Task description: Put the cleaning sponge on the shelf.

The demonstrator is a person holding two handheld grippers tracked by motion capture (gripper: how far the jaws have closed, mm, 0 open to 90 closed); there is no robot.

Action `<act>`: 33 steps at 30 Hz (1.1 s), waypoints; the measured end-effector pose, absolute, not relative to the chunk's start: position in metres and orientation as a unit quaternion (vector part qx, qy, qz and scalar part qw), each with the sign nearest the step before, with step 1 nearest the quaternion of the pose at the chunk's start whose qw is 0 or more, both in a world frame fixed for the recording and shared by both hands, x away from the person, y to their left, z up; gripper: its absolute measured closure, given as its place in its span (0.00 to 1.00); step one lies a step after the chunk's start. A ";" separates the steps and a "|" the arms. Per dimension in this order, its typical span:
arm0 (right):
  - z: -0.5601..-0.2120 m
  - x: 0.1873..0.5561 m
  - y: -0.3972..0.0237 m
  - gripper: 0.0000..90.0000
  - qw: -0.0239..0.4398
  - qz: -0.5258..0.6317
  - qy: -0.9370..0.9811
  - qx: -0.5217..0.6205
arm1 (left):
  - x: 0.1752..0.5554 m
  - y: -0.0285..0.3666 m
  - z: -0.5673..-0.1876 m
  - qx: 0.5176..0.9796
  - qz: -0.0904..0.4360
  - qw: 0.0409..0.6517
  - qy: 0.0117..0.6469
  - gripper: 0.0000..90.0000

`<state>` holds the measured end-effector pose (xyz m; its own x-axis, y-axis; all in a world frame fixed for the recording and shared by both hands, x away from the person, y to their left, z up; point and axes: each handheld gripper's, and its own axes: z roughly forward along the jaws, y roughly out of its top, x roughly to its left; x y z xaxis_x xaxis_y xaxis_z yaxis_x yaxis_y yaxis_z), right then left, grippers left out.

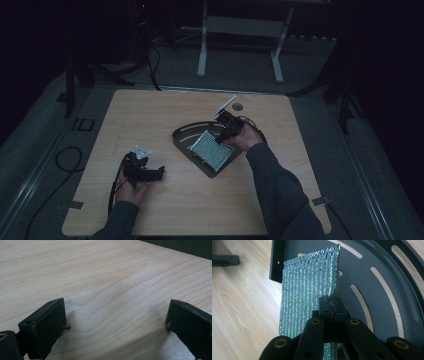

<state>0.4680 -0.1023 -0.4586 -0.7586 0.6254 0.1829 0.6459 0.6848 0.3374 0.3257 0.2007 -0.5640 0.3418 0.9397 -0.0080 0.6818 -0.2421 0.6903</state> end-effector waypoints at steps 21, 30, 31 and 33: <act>-0.462 0.473 -0.091 0.99 0.023 -0.206 -0.914 -0.349 | 0.326 0.201 -0.564 0.760 0.210 0.306 0.534 0.04; -0.463 0.474 -0.085 0.99 0.022 -0.206 -0.914 -0.349 | 0.326 0.201 -0.564 0.760 0.210 0.306 0.534 0.04; -0.463 0.474 -0.084 0.99 0.023 -0.207 -0.913 -0.351 | 0.326 0.201 -0.564 0.760 0.210 0.306 0.534 0.04; -0.464 0.475 -0.084 0.99 0.022 -0.208 -0.914 -0.349 | 0.326 0.201 -0.564 0.760 0.210 0.306 0.534 0.04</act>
<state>0.4745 -0.0841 -0.4635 -0.7560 0.6278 0.1854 0.6461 0.6702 0.3652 0.3257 0.2007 -0.5639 0.3420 0.9397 -0.0078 0.6823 -0.2426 0.6896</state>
